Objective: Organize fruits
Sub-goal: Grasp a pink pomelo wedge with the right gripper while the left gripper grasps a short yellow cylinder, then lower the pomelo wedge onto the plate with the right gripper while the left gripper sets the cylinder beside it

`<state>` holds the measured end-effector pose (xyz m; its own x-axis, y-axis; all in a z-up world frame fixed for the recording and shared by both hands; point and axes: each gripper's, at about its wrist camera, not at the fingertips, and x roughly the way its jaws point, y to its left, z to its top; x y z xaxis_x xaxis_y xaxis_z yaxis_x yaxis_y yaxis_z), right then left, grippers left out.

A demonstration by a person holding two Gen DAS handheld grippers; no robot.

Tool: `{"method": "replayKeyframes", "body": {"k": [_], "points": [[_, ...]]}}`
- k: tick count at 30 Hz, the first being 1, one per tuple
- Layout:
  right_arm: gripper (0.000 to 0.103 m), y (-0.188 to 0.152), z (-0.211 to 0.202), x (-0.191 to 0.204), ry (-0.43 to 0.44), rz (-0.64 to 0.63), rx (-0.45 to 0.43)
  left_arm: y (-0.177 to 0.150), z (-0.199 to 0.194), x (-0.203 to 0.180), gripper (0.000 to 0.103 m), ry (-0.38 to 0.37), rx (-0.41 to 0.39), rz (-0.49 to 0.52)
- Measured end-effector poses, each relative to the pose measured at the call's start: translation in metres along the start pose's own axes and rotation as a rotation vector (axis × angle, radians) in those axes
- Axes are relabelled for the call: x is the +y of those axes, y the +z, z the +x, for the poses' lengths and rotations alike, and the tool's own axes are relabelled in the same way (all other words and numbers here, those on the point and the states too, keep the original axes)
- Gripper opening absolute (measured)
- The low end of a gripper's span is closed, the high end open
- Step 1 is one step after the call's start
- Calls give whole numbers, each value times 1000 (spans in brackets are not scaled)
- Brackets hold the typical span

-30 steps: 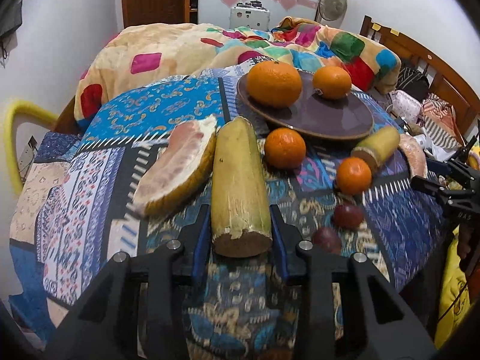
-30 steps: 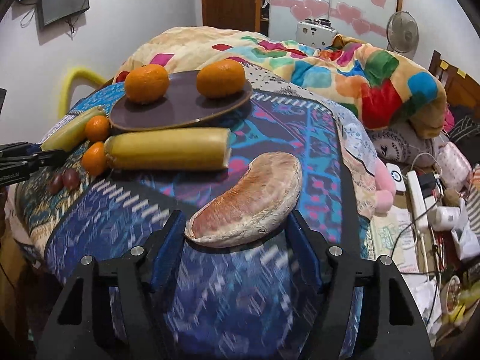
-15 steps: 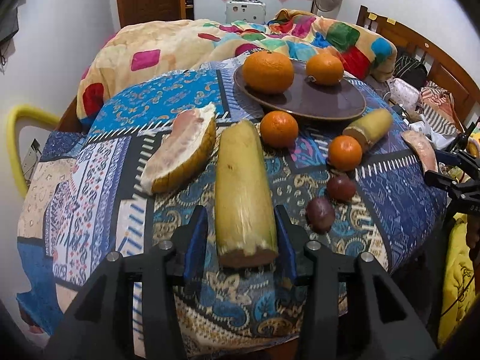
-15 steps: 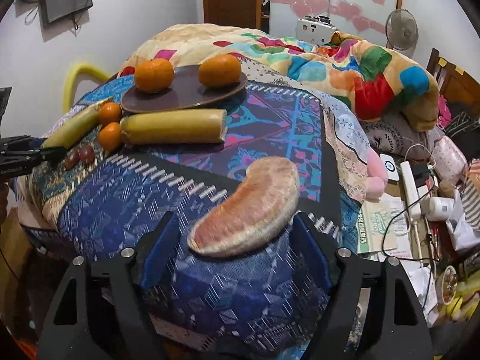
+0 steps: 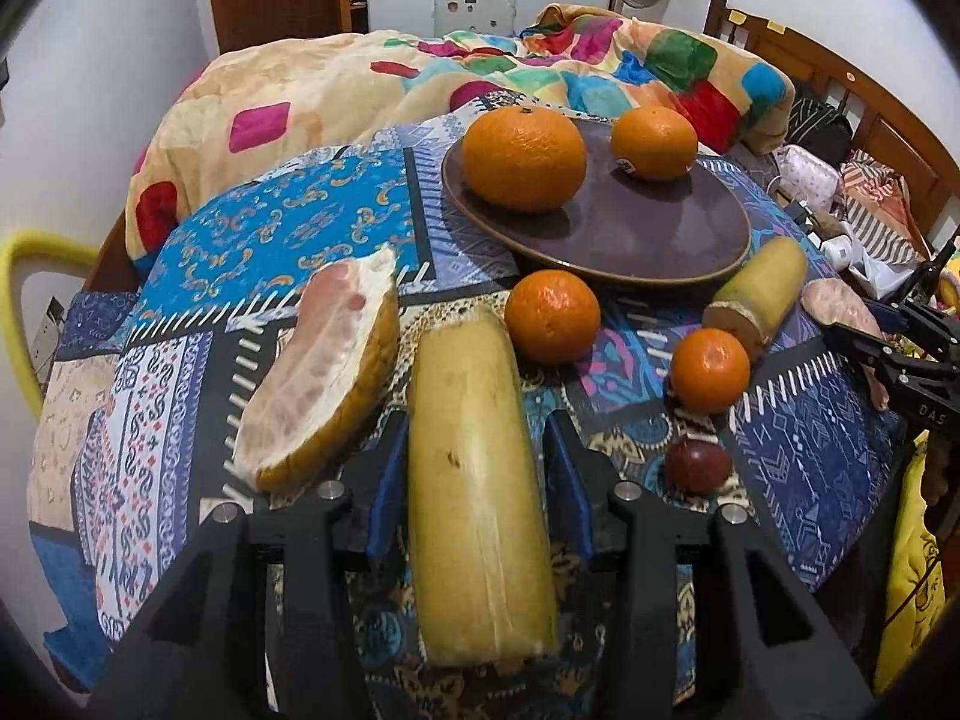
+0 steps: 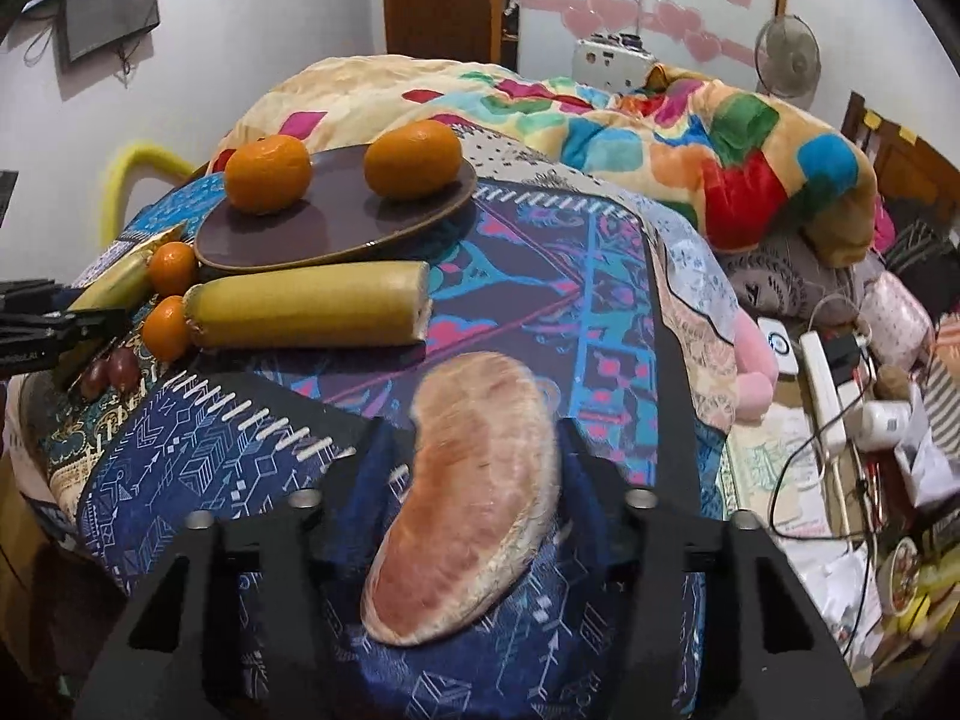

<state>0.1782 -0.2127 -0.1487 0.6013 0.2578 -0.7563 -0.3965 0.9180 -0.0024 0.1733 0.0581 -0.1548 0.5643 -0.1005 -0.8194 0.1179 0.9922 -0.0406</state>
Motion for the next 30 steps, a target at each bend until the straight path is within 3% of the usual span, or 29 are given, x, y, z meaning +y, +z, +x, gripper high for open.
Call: {"method": "replayKeyframes", "body": {"k": [4, 11, 30], "points": [[42, 1, 0, 1, 8, -11, -5, 4, 3, 2, 39, 4, -7, -17], [41, 5, -7, -3, 13, 12, -27, 3, -7, 3, 38, 1, -23, -27], [41, 45, -55, 7, 25, 13, -216, 31, -74, -21, 37, -11, -214, 9]]}}
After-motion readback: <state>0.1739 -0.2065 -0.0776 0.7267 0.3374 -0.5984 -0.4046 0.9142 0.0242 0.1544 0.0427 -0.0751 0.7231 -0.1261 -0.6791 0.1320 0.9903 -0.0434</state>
